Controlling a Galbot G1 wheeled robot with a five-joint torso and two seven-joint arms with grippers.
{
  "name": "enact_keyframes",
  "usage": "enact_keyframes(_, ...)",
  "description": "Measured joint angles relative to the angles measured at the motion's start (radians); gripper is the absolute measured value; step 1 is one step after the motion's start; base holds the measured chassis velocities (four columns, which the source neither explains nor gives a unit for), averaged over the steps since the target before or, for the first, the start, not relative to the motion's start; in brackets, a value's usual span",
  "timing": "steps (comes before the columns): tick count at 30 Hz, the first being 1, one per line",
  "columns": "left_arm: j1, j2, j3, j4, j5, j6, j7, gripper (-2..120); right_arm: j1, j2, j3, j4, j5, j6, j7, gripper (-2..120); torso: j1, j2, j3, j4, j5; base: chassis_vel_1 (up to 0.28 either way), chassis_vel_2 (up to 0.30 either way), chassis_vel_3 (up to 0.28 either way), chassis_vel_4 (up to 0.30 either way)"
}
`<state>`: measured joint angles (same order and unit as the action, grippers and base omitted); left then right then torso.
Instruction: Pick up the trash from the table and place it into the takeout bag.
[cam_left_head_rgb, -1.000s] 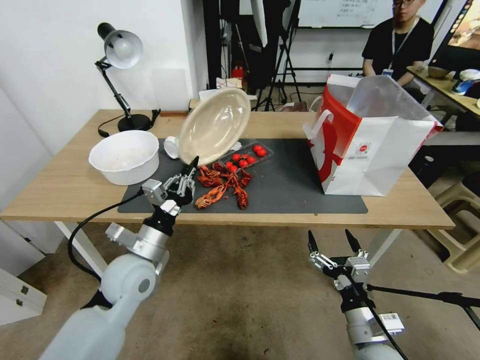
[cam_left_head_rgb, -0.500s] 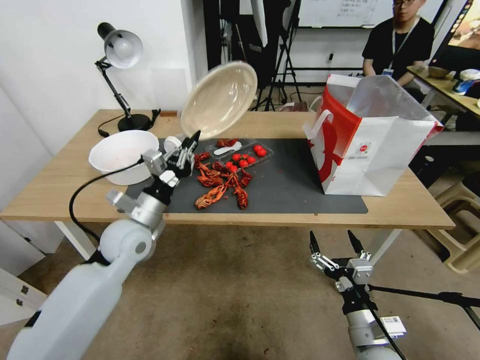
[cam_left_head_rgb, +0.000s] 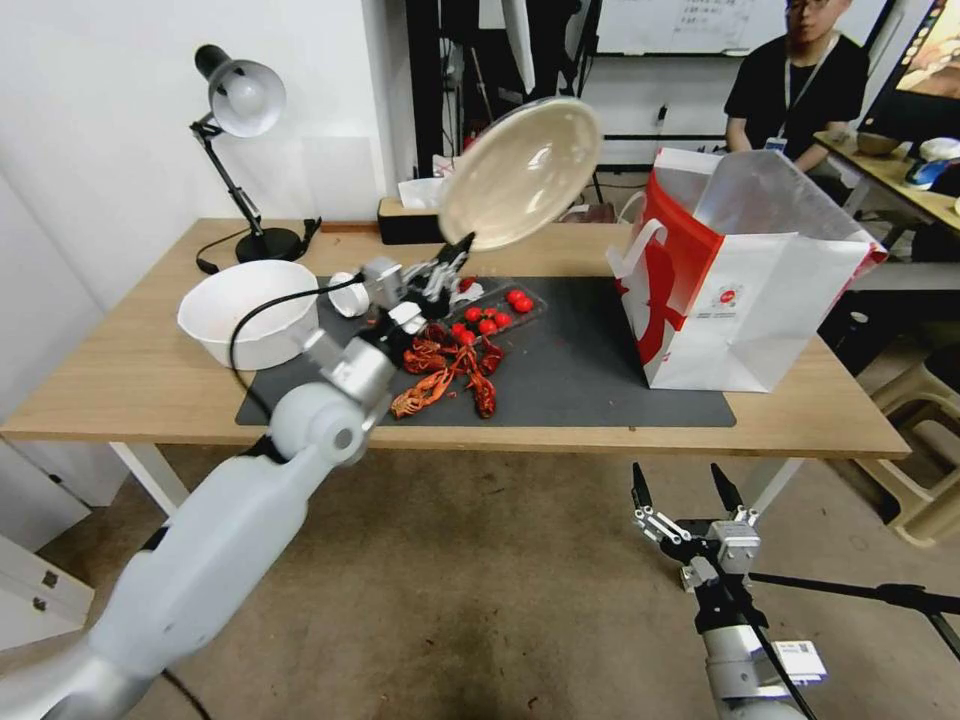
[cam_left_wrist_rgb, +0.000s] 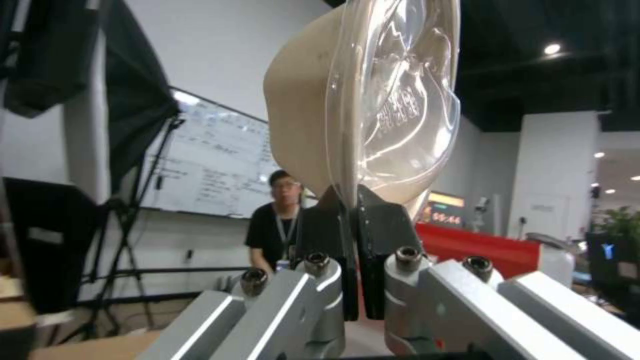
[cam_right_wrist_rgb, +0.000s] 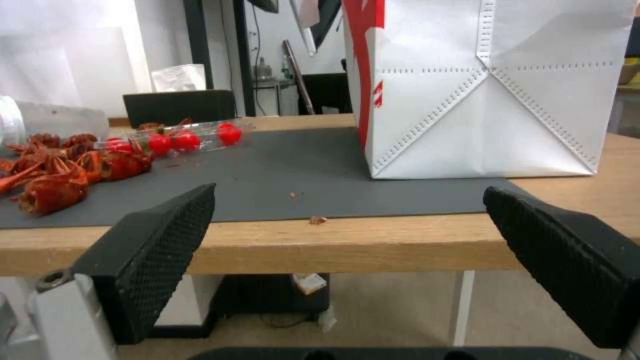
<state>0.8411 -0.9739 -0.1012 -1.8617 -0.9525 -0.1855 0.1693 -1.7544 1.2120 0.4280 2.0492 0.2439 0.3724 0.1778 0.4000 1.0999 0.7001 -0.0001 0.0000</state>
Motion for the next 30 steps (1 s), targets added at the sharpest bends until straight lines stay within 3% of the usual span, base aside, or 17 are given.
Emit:
enact_keyframes(12,-0.181,-0.076,0.153,0.101,-0.017,0.014,0.000,0,-0.017,0.024,0.031,0.010,0.000,0.000,-0.003,100,0.000,0.000,0.000,0.0002,0.0003,0.000,0.000,0.000,0.000)
enact_keyframes(19,-0.394,-0.213,0.307,0.255,-0.019,0.020,0.003,0,-0.022,0.047,0.038,0.017,-0.014,0.002,-0.002,100,0.000,0.000,0.000,0.0000,0.0003,0.000,0.000,0.000,0.000)
enact_keyframes(30,-0.633,-0.341,0.510,0.425,-0.031,0.014,0.005,0,-0.063,0.071,0.078,0.016,-0.001,0.051,-0.015,100,0.000,0.000,0.000,0.0001,0.0001,0.000,0.000,0.000,0.000)
